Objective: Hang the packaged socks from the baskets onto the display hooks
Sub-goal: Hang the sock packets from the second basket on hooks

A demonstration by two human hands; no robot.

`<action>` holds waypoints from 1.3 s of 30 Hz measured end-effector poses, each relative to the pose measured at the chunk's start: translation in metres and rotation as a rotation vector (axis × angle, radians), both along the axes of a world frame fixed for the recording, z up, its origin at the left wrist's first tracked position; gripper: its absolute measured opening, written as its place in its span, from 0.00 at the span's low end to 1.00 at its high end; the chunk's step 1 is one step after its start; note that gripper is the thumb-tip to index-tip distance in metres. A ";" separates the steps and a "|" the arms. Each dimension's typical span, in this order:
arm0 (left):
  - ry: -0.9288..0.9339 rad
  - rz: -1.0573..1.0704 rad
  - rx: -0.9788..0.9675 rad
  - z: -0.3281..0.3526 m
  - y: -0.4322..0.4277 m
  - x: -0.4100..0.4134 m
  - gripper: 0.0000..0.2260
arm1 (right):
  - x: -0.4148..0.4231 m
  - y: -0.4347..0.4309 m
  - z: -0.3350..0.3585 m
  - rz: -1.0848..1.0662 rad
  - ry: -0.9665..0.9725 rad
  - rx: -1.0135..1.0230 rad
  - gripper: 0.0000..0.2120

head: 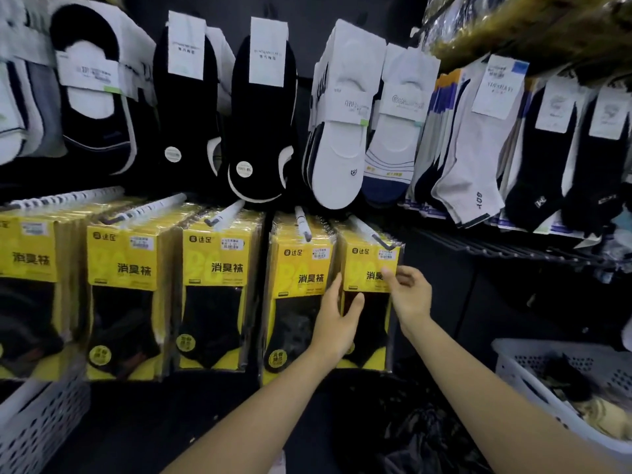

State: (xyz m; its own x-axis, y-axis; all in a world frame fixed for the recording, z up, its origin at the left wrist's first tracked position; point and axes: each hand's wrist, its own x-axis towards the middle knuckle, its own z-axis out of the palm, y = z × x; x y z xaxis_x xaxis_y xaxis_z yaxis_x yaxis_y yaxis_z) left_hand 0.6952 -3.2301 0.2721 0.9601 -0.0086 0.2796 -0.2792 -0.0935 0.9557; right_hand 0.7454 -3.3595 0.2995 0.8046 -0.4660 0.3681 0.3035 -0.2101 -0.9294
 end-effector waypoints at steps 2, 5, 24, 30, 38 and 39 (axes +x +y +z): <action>0.011 0.013 0.049 -0.007 0.004 -0.002 0.28 | -0.005 -0.002 -0.008 -0.055 0.068 0.027 0.16; 0.055 -0.038 0.073 -0.020 0.018 -0.014 0.27 | -0.027 -0.005 -0.021 -0.042 0.116 0.052 0.25; 0.668 0.193 0.231 -0.295 0.195 -0.264 0.09 | -0.261 0.070 -0.317 0.569 1.117 -0.206 0.08; 0.908 0.296 0.237 -0.376 0.209 -0.271 0.22 | -0.255 0.068 -0.392 0.440 1.181 -0.167 0.14; 0.972 0.294 0.213 -0.437 0.205 -0.217 0.32 | -0.209 0.099 -0.456 0.355 1.194 -0.228 0.21; 0.996 0.278 0.239 -0.442 0.204 -0.212 0.34 | -0.207 0.102 -0.463 0.329 1.200 -0.202 0.21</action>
